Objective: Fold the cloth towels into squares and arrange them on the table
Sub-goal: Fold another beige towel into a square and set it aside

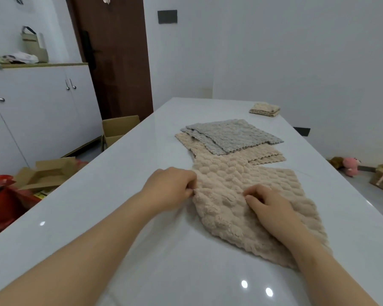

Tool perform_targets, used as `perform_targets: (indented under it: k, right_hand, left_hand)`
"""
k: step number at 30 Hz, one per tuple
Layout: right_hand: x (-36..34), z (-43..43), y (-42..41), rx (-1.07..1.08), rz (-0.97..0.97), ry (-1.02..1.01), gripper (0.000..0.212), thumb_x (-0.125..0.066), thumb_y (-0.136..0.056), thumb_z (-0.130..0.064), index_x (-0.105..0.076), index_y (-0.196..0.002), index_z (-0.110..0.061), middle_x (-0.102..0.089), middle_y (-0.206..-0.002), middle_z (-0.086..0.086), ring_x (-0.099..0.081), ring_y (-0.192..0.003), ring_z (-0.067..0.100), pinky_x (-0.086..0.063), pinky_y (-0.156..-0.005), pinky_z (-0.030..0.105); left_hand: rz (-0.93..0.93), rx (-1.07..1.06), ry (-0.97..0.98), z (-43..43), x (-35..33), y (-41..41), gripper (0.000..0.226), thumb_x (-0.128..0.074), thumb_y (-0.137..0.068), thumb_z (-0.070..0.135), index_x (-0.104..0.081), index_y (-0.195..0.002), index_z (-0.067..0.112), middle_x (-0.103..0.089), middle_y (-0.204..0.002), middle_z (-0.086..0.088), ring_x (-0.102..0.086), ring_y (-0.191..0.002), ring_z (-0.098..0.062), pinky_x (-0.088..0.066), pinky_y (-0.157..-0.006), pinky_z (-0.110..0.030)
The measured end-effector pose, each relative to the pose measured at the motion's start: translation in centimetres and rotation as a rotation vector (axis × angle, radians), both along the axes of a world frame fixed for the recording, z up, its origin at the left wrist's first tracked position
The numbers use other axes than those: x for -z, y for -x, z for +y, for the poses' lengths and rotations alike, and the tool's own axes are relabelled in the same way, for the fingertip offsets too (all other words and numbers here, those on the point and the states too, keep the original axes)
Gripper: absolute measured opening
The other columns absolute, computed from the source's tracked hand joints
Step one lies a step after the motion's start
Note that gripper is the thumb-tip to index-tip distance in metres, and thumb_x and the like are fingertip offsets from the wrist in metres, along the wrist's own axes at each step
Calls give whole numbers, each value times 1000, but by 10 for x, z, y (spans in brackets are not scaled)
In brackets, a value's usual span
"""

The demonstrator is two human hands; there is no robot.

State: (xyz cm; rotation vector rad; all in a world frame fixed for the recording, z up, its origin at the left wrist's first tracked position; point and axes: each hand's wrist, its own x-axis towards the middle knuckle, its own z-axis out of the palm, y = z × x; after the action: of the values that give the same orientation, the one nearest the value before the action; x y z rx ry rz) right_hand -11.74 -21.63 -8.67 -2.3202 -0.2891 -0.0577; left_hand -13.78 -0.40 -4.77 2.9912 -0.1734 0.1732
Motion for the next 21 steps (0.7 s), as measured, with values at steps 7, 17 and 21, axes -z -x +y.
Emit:
perform_targets:
  k: [7, 17, 21]
  right_hand:
    - [-3, 7, 11, 7, -137, 132, 20, -48, -92, -29, -61, -107, -32, -64, -109, -13, -54, -103, 8, -42, -85, 23]
    - [6, 16, 18, -158, -25, 534, 41, -34, -92, -54, -38, -133, -48, -29, -147, -20, -20, -139, 11, -13, -111, 37]
    - [-2, 25, 13, -160, -113, 358, 36, -40, -93, -46, -49, -127, -40, -45, -138, -19, -36, -132, 10, -25, -110, 37]
  left_hand:
    - [10, -36, 203, 3, 1, 6, 34, -45, -94, 32, -48, -128, 32, -50, -134, 10, -47, -122, -13, -41, -100, -34]
    - [225, -4, -234, 1, 29, 27, 49, -25, -92, 58, -35, -136, 40, -39, -142, 9, -37, -130, -18, -29, -102, -41]
    - [99, -101, -108, 17, 10, 28, 39, -28, -95, 50, -52, -122, 34, -56, -125, 7, -50, -117, -17, -35, -93, -36]
